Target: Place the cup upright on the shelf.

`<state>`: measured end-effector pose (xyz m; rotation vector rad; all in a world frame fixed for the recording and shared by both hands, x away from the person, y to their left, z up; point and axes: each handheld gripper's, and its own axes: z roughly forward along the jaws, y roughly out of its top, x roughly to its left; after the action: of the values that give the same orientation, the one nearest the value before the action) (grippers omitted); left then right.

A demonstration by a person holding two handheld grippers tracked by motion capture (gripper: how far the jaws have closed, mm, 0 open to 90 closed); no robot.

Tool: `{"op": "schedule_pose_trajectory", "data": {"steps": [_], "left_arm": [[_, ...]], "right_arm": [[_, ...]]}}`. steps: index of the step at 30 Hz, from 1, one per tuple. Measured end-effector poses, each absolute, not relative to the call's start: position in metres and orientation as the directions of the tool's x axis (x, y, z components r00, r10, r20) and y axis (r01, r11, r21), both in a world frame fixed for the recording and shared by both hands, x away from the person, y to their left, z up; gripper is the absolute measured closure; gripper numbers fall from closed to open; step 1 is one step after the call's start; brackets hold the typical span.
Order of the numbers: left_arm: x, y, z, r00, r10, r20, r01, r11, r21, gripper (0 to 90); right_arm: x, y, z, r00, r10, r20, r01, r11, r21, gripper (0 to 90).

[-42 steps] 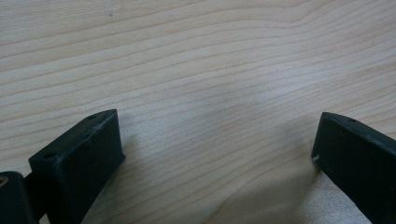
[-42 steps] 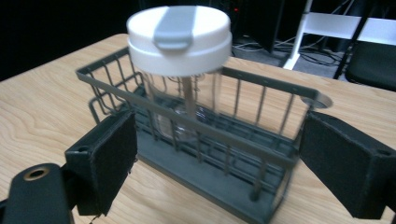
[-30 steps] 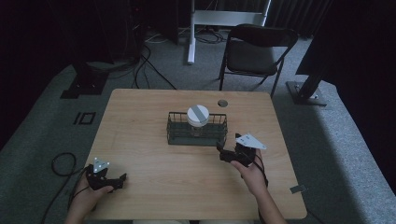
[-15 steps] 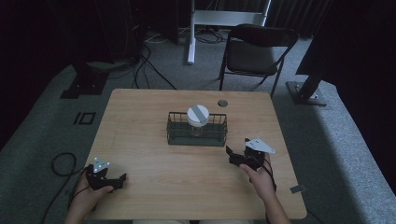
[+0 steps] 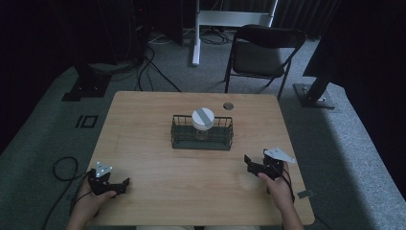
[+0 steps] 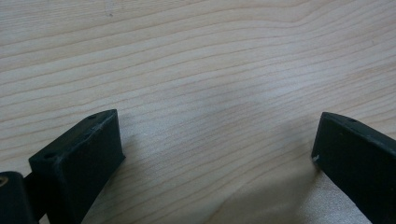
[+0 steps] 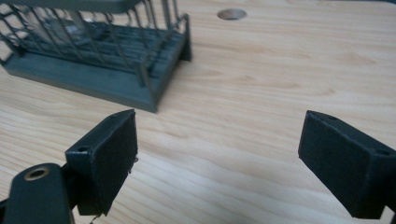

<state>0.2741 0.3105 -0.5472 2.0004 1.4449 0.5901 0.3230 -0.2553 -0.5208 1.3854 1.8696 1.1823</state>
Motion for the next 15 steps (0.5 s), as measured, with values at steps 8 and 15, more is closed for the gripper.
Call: {"op": "schedule_pose_trajectory", "data": {"steps": [8,15], "left_arm": [[0.274,0.311,-0.547,0.311,0.95,0.012,0.687,-0.234,0.688,2.0],[0.274,0.311,-0.547,0.311,0.95,0.012,0.687,-0.234,0.688,2.0]], "right_arm": [[0.317,-0.275,-0.53,-0.306,0.948,0.089,0.51,0.084,0.856,11.7],[0.313,-0.286,-0.533,-0.285,0.954,0.095,0.53,0.074,0.845,11.7]]}}
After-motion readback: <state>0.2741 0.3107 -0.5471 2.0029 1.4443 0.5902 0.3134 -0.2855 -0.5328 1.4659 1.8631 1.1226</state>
